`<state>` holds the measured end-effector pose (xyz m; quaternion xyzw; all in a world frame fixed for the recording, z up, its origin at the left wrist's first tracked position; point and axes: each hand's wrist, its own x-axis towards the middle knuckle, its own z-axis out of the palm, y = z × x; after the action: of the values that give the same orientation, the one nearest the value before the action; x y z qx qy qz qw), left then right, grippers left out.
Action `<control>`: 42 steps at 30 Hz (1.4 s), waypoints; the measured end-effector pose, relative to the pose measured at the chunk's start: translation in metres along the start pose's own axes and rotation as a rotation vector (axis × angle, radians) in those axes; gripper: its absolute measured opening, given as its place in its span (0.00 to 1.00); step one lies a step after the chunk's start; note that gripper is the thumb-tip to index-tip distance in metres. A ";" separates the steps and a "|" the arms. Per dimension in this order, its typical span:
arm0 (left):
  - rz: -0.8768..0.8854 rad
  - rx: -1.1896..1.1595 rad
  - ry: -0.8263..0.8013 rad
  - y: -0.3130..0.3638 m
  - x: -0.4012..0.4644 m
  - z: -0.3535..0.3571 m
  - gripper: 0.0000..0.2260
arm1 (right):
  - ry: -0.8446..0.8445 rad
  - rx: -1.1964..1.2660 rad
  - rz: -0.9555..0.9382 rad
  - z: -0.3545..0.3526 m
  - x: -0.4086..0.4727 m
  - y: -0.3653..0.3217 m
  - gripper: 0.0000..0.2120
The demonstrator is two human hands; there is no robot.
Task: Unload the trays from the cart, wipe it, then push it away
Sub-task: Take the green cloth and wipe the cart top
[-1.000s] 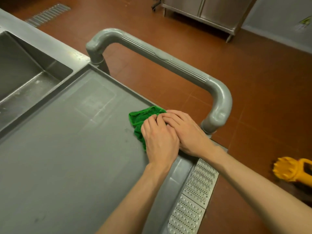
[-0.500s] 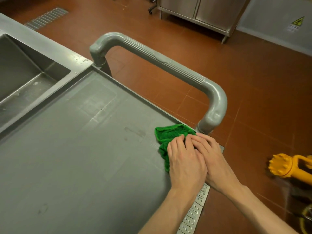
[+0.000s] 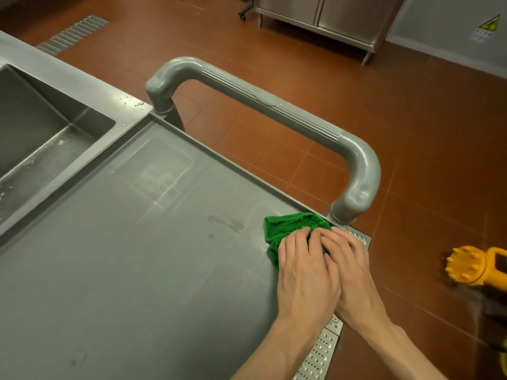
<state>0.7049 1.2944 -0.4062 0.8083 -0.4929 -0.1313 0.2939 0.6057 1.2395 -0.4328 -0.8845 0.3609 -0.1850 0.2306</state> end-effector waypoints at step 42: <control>-0.161 0.007 0.232 -0.240 0.099 -0.159 0.23 | -0.062 -0.030 -0.144 0.166 0.186 -0.202 0.22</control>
<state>1.0047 1.3443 -0.4177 0.8560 -0.3897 -0.0585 0.3348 0.9239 1.2785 -0.4303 -0.9168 0.2920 -0.1680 0.2144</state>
